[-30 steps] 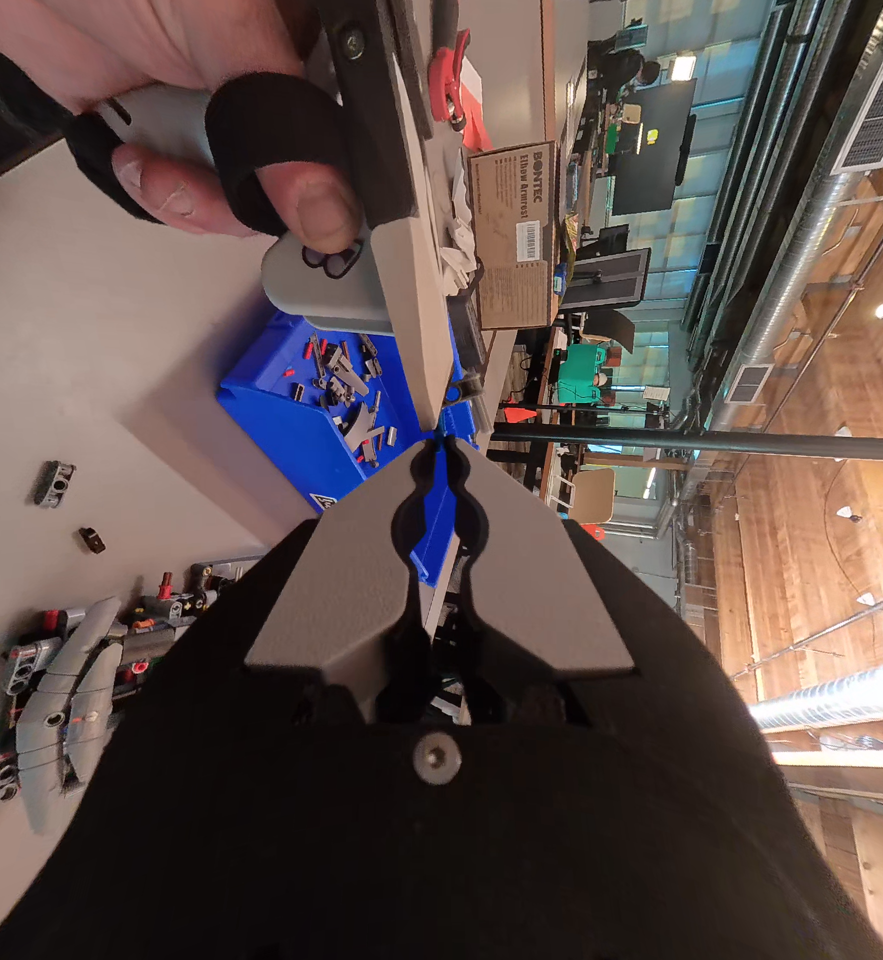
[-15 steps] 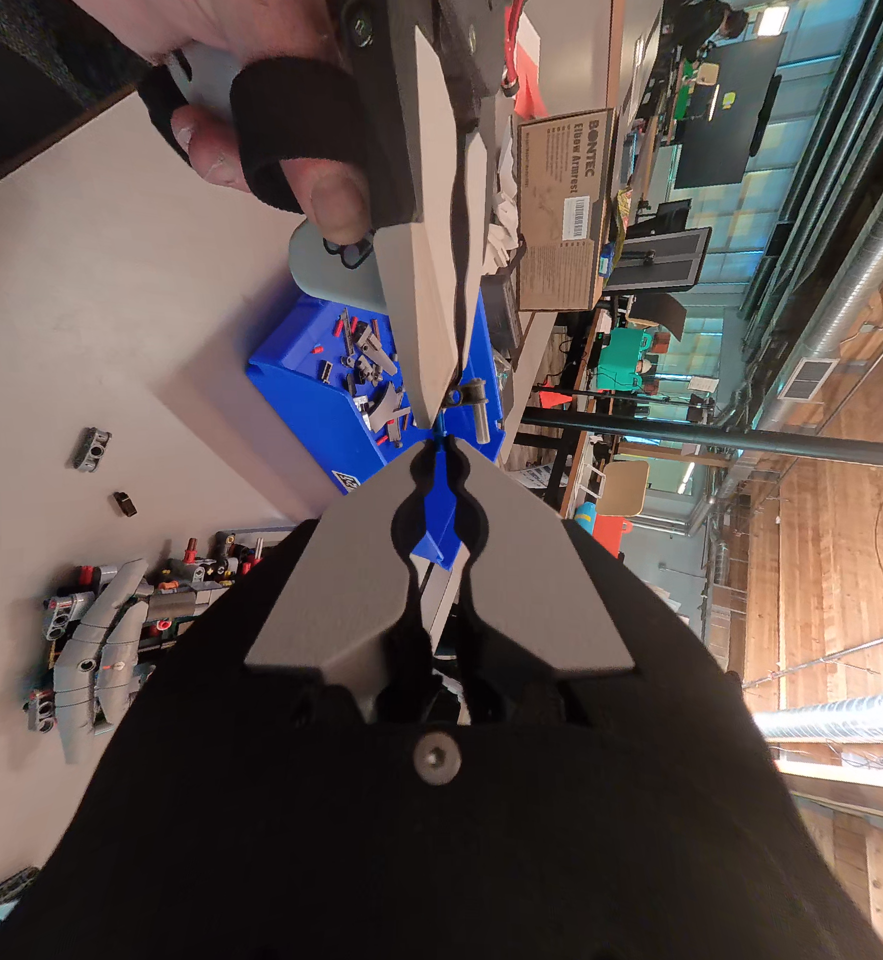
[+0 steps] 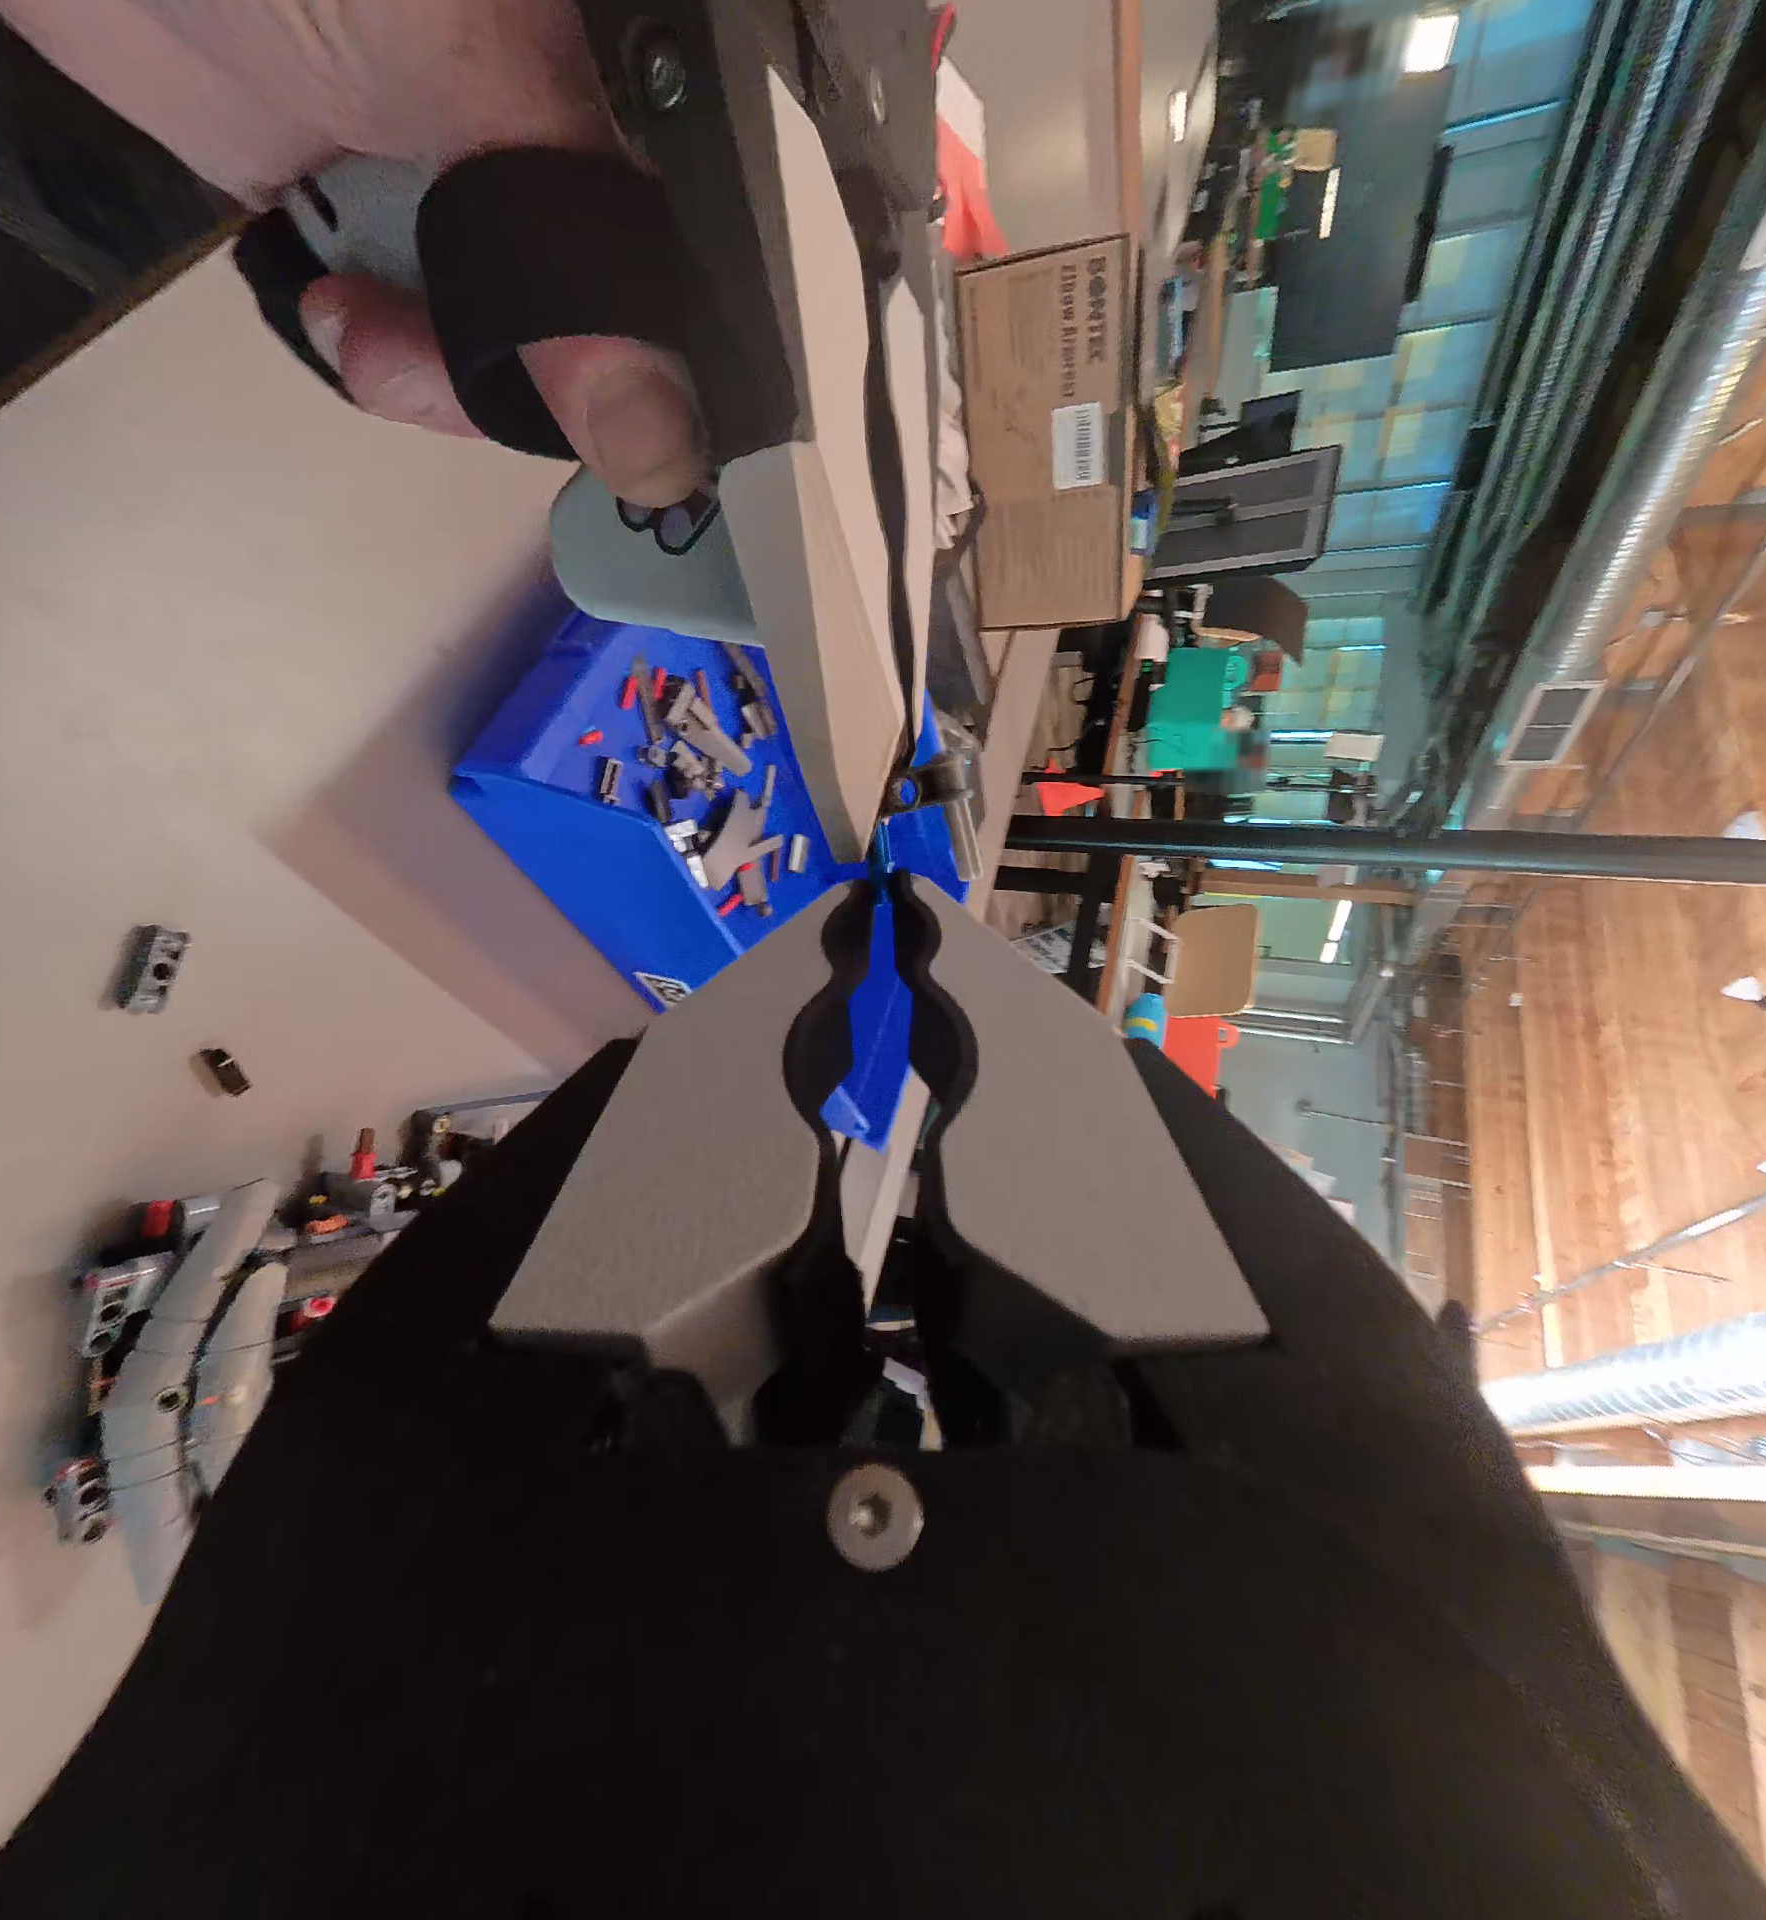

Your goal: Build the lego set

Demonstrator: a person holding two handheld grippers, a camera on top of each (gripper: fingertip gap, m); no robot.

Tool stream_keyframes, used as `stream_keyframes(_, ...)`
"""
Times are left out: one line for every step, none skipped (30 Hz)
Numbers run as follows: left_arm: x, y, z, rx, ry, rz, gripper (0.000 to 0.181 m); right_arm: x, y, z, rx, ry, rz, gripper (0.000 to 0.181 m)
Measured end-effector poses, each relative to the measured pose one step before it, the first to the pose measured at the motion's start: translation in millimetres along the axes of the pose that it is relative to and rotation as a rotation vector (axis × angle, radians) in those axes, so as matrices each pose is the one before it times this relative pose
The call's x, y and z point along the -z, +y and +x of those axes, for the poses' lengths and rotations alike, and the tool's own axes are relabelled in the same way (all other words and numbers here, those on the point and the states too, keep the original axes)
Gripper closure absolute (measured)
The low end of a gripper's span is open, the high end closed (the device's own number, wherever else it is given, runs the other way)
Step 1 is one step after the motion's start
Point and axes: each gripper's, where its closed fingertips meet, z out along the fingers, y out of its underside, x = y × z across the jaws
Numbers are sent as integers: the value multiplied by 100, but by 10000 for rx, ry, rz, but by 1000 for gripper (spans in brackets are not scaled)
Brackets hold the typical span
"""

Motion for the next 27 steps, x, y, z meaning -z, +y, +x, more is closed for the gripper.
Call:
stream_keyframes(23,-123,35,265,128,183,176,-8,-55,104,121,176,-28,180)
stream_keyframes(43,-129,87,244,151,174,176,20,-59,31,115,106,22,180)
stream_keyframes(30,-96,114,208,136,141,176,66,-106,51,59,69,75,181)
stream_keyframes(-3,-76,103,136,99,97,176,57,-53,44,45,32,54,180)
stream_keyframes(-19,-65,86,90,69,63,176,69,-36,60,83,45,22,181)
stream_keyframes(-2,-58,64,102,65,14,176,68,-39,32,132,51,-8,181)
stream_keyframes(-1,-58,35,85,53,13,176,61,-27,41,133,53,-11,181)
stream_keyframes(25,-122,46,126,61,40,176,75,-73,74,152,83,21,180)
stream_keyframes(13,-89,20,153,64,33,177,83,-95,79,142,65,42,180)
stream_keyframes(-23,14,5,113,39,-3,177,53,-48,39,110,7,-8,180)
stream_keyframes(-27,-26,32,149,70,36,177,27,-17,31,164,33,-23,180)
stream_keyframes(-5,-49,53,188,91,68,177,58,-55,51,152,66,17,180)
stream_keyframes(-30,8,30,224,94,37,177,48,-46,-5,109,22,16,180)
stream_keyframes(-47,36,41,166,79,26,177,33,15,-16,121,-4,2,179)
stream_keyframes(-59,-3,125,110,97,49,177,32,-15,2,106,11,22,180)
stream_keyframes(-49,25,-3,103,17,7,177,27,26,17,77,10,0,179)
stream_keyframes(-34,14,57,62,35,-4,177,46,-7,2,18,-21,34,180)
stream_keyframes(-35,5,92,23,51,-3,177,47,-57,6,10,9,46,180)
stream_keyframes(-106,95,96,-12,23,-55,177,69,-193,-27,25,-5,92,180)
stream_keyframes(-35,17,66,-40,7,-2,177,54,47,0,-21,-29,-39,180)
stream_keyframes(11,-135,134,4,59,73,177,98,-72,76,-83,1,103,180)
stream_keyframes(-84,-12,47,20,-17,6,177,82,-46,75,-113,3,56,180)
stream_keyframes(-84,59,43,-68,-61,-63,177,74,59,-22,2,-7,-2,180)
stream_keyframes(27,-53,86,-65,-1,14,177,72,-47,-2,-77,11,67,181)
stream_keyframes(49,-71,-25,91,45,56,177,-16,-96,59,-165,15,42,181)
stream_keyframes(-1,33,-79,83,14,24,177,-79,9,-6,-62,-44,-59,181)
stream_keyframes(3,-48,-90,-69,-105,64,177,-57,65,-16,-111,-86,19,181)
